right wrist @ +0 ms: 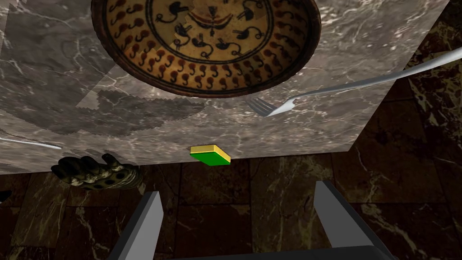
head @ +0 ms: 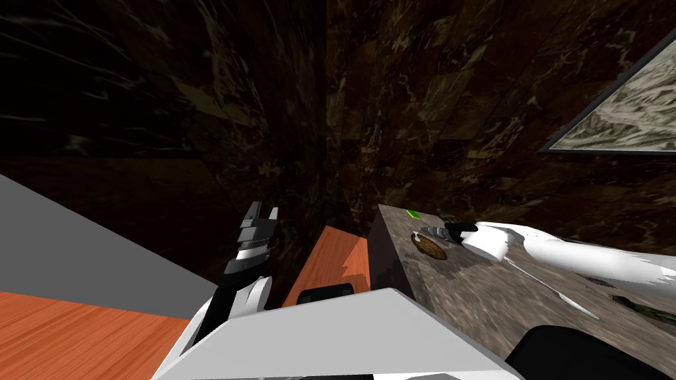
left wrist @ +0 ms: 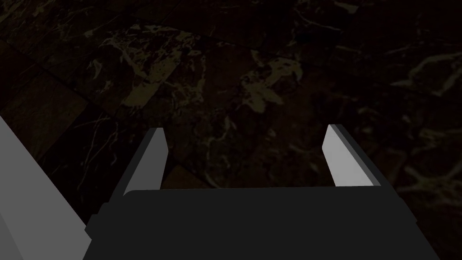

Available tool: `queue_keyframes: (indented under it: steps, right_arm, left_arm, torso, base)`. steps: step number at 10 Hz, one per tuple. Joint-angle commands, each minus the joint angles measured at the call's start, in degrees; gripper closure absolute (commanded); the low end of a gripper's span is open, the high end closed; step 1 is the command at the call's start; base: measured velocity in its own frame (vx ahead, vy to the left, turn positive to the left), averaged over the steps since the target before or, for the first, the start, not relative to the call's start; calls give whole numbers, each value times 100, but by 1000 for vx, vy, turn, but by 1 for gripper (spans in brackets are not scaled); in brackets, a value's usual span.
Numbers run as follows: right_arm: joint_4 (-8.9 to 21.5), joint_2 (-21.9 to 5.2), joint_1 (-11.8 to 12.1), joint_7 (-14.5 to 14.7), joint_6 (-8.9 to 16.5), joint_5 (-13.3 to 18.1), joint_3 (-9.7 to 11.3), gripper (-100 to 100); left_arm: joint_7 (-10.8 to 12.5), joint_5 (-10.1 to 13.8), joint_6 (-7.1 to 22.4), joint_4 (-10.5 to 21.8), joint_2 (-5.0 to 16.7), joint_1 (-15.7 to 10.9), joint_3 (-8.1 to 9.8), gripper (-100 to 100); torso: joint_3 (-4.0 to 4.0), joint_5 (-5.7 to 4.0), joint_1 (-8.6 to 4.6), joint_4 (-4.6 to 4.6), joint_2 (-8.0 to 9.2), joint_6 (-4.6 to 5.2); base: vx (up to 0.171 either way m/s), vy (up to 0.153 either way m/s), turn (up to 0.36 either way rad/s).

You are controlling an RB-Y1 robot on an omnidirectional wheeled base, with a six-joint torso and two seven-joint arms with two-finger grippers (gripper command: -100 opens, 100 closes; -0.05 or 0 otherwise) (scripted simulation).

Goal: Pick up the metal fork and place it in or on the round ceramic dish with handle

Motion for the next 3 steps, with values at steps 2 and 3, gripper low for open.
queue_keyframes:
  steps: [2, 3]
  right_arm:
    - [0, 0, 0, 0, 0, 0, 0, 0]
    - [0, 0, 0, 0, 0, 0, 0, 0]
  left_arm:
    - [0, 0, 0, 0, 0, 0, 0, 0]
    - [0, 0, 0, 0, 0, 0, 0, 0]
  torso:
    - [0, 0, 0, 0, 0, 0]
    - [0, 0, 0, 0, 0, 0]
  base:
    - [0, 0, 0]
    - [0, 0, 0]
